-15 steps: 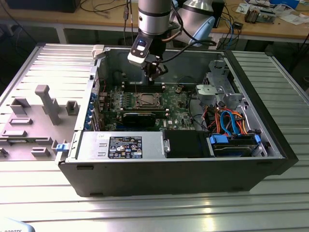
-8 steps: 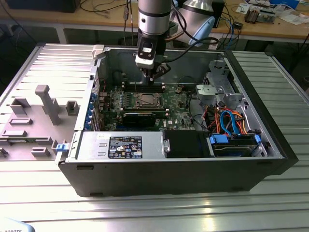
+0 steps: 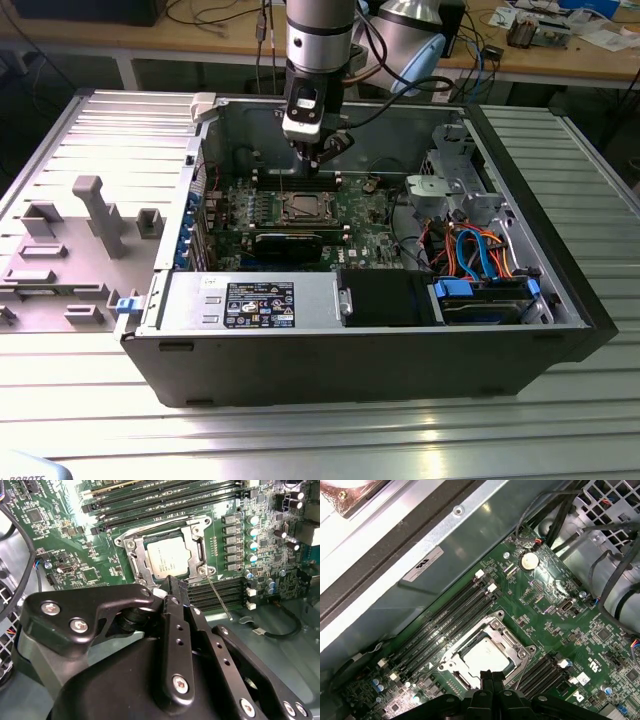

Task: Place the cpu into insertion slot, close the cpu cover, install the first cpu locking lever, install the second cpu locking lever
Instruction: 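Install the first cpu locking lever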

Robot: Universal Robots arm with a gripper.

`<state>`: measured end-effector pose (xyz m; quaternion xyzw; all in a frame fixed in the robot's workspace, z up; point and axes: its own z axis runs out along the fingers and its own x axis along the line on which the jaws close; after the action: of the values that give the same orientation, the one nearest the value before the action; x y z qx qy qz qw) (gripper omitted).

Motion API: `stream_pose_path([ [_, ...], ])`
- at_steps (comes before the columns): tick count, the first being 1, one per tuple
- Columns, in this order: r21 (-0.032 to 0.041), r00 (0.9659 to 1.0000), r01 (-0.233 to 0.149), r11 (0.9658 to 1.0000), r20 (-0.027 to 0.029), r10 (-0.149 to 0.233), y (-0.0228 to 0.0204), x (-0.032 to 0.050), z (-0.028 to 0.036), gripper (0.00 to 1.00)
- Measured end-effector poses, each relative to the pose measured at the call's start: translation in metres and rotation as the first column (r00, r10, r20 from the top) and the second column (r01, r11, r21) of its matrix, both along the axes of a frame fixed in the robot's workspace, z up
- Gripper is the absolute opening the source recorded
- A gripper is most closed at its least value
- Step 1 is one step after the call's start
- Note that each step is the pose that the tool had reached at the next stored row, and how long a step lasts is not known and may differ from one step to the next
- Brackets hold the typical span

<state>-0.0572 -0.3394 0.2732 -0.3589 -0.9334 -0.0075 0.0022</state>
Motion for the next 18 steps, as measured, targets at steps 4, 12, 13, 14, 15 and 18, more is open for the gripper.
stream_pose_path([
  [4,0.0006,1.0,-0.001,1.0,0.0,0.001,0.0,0.0,-0.0001,0.11],
  [12,0.0007,0.9911,-0.133,0.9911,0.0,0.133,0.0,0.0,0.0,0.11],
  [13,0.0007,0.9887,-0.15,0.9887,0.0,0.15,0.0,0.0,0.0,0.11],
  [14,0.0007,0.9854,-0.17,0.9854,0.0,0.17,0.0,0.0,0.0,0.11],
  [15,0.0007,0.9821,-0.188,0.9821,0.0,0.188,0.0,0.0,-0.0001,0.11],
  [18,0.0007,0.9684,-0.25,0.9684,0.0,0.25,0.0,0.0,-0.0002,0.11],
])
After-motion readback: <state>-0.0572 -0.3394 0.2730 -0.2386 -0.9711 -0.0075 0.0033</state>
